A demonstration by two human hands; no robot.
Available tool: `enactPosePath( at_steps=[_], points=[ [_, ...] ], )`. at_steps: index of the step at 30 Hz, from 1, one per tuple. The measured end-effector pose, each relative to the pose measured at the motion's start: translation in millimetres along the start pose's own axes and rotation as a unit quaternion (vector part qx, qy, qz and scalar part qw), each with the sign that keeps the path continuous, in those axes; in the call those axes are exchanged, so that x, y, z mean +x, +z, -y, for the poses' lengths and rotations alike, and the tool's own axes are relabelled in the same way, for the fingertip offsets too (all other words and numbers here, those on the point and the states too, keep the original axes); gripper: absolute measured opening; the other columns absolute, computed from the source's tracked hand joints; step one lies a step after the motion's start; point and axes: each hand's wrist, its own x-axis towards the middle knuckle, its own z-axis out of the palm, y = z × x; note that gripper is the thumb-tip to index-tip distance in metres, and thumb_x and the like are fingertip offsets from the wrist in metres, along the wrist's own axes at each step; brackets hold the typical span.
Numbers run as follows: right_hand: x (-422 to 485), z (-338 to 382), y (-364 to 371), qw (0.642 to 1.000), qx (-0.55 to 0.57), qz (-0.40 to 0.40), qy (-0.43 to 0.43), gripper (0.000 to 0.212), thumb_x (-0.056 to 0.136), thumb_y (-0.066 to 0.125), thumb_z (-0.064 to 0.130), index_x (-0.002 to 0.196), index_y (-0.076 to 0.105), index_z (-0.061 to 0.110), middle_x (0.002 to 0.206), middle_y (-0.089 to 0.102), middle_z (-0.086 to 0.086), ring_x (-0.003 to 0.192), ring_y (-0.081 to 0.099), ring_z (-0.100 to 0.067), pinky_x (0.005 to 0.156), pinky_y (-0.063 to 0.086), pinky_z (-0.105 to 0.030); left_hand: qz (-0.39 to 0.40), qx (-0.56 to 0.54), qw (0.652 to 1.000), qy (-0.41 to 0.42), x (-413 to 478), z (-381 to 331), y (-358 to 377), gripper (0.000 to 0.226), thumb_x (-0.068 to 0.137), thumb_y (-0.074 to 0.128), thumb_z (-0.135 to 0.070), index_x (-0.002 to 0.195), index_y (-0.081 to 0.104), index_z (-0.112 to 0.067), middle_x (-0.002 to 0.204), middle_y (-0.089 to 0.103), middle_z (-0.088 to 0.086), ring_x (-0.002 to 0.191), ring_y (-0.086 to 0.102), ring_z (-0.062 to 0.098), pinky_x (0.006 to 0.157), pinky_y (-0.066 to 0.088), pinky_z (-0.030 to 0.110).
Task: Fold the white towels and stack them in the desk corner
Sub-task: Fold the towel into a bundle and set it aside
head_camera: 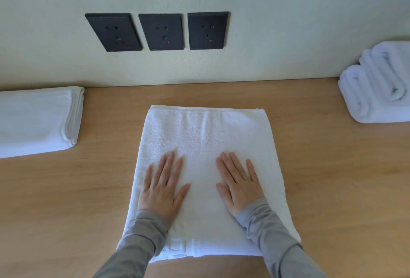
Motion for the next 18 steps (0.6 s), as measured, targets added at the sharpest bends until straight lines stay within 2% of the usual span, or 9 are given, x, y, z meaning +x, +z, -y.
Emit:
enactPosePath(
  at_steps=[2,5,7,9,11,13,15,18],
  points=[
    [-2,-1,-5,1.0,-0.007,0.016,-0.007,0.059,0.092,0.027,0.042,0.144,0.034,0.015,0.153,0.027,-0.002,0.14,0.025,-0.024,0.11,0.012,-0.046,0.005,-0.013,1.0,0.013,-3,2,-5,0.071,0.092,0.003,-0.06,0.148,0.018,-0.02,0.156,0.013,0.0,0.145,0.01,0.015,0.116,0.003,0.038],
    [-16,-12,-11,0.998,0.001,0.053,-0.039,0.066,0.092,0.02,0.049,0.148,0.02,0.013,0.155,0.009,-0.002,0.143,0.009,-0.028,0.113,0.0,-0.041,0.024,-0.036,0.996,0.079,-16,15,-12,0.079,0.087,0.0,-0.067,0.148,0.011,-0.017,0.157,0.004,0.001,0.143,-0.009,0.01,0.117,-0.005,0.034],
    [-36,-21,-16,0.995,-0.013,0.067,-0.077,0.071,0.092,0.023,0.054,0.148,0.019,0.01,0.156,0.011,-0.004,0.143,0.01,-0.029,0.113,0.004,-0.04,0.049,-0.022,0.988,0.147,-34,29,-18,0.078,0.091,0.012,-0.064,0.147,0.02,-0.011,0.156,0.017,0.006,0.144,0.001,0.014,0.116,0.003,0.034],
    [-62,-29,-21,0.988,-0.049,0.081,-0.121,0.075,0.09,0.029,0.059,0.145,0.03,0.008,0.154,0.023,-0.007,0.14,0.025,-0.028,0.108,0.017,-0.04,0.073,0.016,0.977,0.199,-56,43,-23,0.079,0.091,0.024,-0.065,0.142,0.034,-0.006,0.152,0.03,0.009,0.142,0.014,0.019,0.114,0.012,0.035],
    [-87,-37,-23,0.982,-0.06,0.096,-0.149,0.08,0.088,0.031,0.065,0.142,0.035,0.007,0.152,0.029,-0.007,0.139,0.03,-0.025,0.106,0.022,-0.04,0.087,0.037,0.97,0.225,-73,55,-24,0.088,0.083,0.035,-0.072,0.139,0.041,-0.004,0.154,0.027,0.006,0.143,0.014,0.018,0.114,0.014,0.034],
    [-103,-45,-25,0.978,-0.068,0.118,-0.156,0.089,0.082,0.033,0.074,0.142,0.036,0.008,0.152,0.03,-0.007,0.141,0.025,-0.022,0.106,0.022,-0.04,0.115,0.049,0.966,0.227,-81,64,-25,0.102,0.071,0.043,-0.081,0.139,0.04,-0.005,0.156,0.021,0.002,0.145,0.01,0.016,0.113,0.015,0.034],
    [-109,-53,-28,0.976,-0.079,0.127,-0.157,0.097,0.074,0.042,0.079,0.14,0.04,0.008,0.15,0.034,-0.007,0.139,0.024,-0.018,0.106,0.022,-0.039,0.128,0.067,0.962,0.233,-81,68,-26,0.112,0.06,0.049,-0.086,0.138,0.039,-0.006,0.151,0.031,0.004,0.144,0.01,0.015,0.112,0.016,0.034],
    [-109,-60,-31,0.979,-0.071,0.122,-0.149,0.098,0.063,0.062,0.069,0.136,0.045,0.007,0.145,0.039,-0.007,0.142,0.013,-0.014,0.111,0.017,-0.033,0.149,0.073,0.957,0.239,-78,69,-28,0.115,0.051,0.059,-0.082,0.136,0.042,-0.006,0.145,0.039,0.008,0.139,0.028,0.02,0.112,0.016,0.033]
  ],
)
